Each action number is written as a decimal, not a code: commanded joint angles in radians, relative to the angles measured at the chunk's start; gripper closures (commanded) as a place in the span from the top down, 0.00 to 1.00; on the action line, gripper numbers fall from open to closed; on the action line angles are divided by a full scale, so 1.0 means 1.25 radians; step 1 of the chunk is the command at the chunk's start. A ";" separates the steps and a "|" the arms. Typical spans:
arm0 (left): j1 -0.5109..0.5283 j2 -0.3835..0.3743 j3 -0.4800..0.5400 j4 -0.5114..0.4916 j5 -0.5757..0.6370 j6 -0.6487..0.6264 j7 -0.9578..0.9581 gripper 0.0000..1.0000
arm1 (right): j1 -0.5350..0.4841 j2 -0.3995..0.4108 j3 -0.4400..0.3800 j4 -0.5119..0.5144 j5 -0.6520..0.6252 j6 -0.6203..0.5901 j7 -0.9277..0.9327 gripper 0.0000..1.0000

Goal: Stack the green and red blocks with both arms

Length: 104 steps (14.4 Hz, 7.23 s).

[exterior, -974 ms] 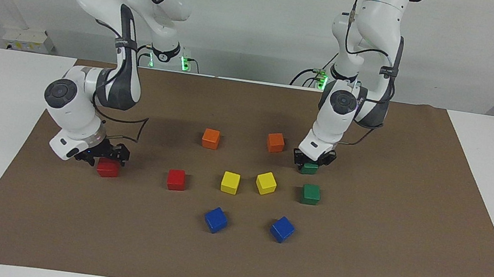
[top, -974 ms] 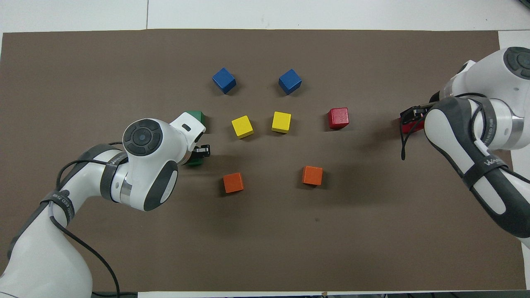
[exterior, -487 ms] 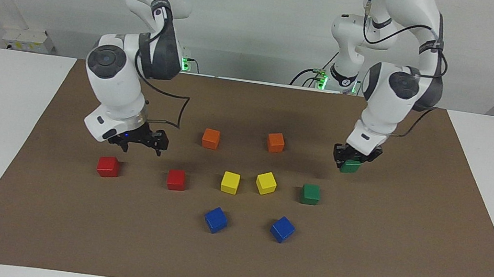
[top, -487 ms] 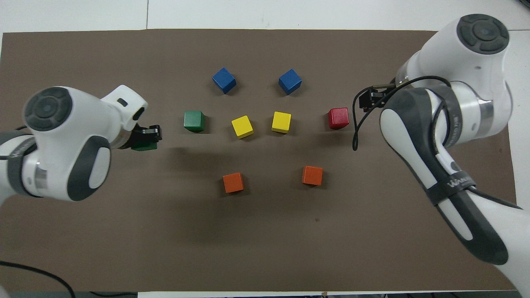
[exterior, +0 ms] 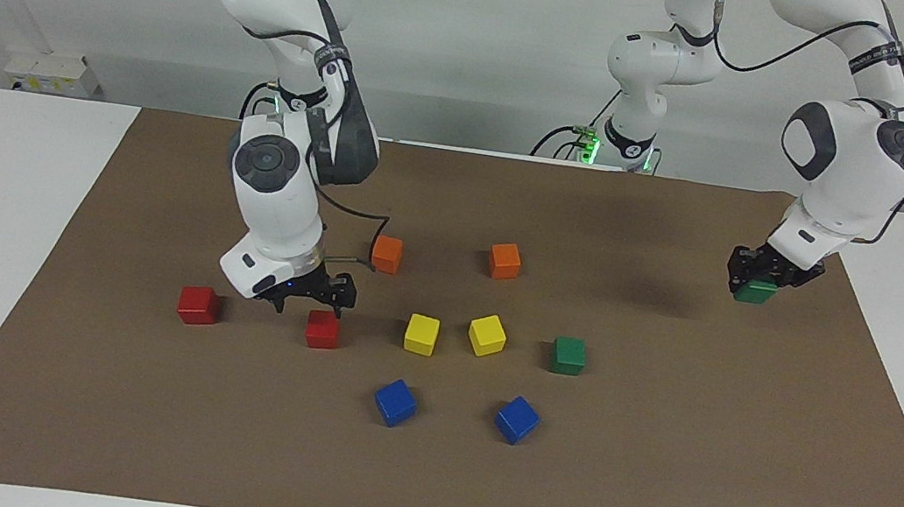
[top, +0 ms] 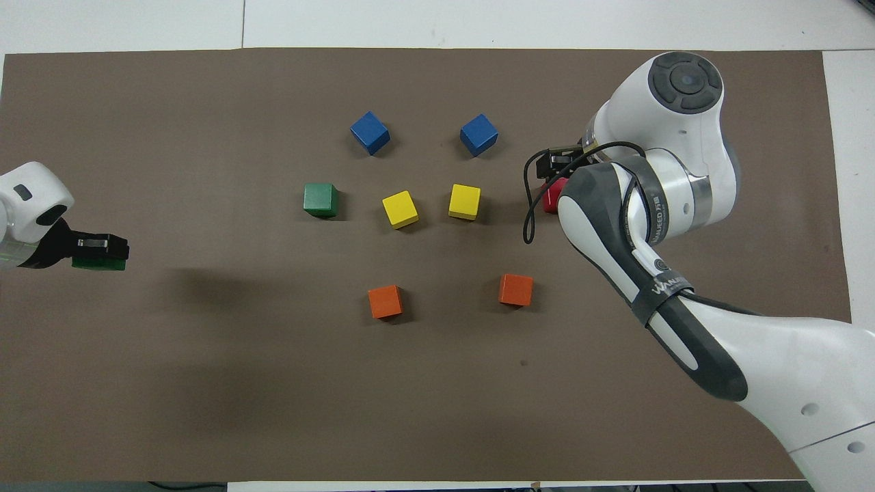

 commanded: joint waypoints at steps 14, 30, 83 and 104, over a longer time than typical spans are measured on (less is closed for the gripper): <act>0.032 0.085 -0.011 -0.175 -0.018 0.275 0.014 0.00 | 0.001 0.047 0.003 -0.079 -0.007 0.140 0.022 1.00; 0.029 0.096 -0.009 -0.099 -0.016 0.211 0.121 1.00 | -0.145 -0.181 0.003 -0.064 -0.017 -0.181 -0.177 0.00; -0.213 0.141 -0.008 0.271 -0.009 -0.175 -0.214 0.00 | -0.261 -0.109 0.002 -0.202 -0.018 0.082 -0.358 0.00; 0.023 -0.034 -0.008 -0.180 -0.041 0.207 0.108 0.00 | -0.268 -0.107 0.002 -0.202 -0.018 0.095 -0.360 0.00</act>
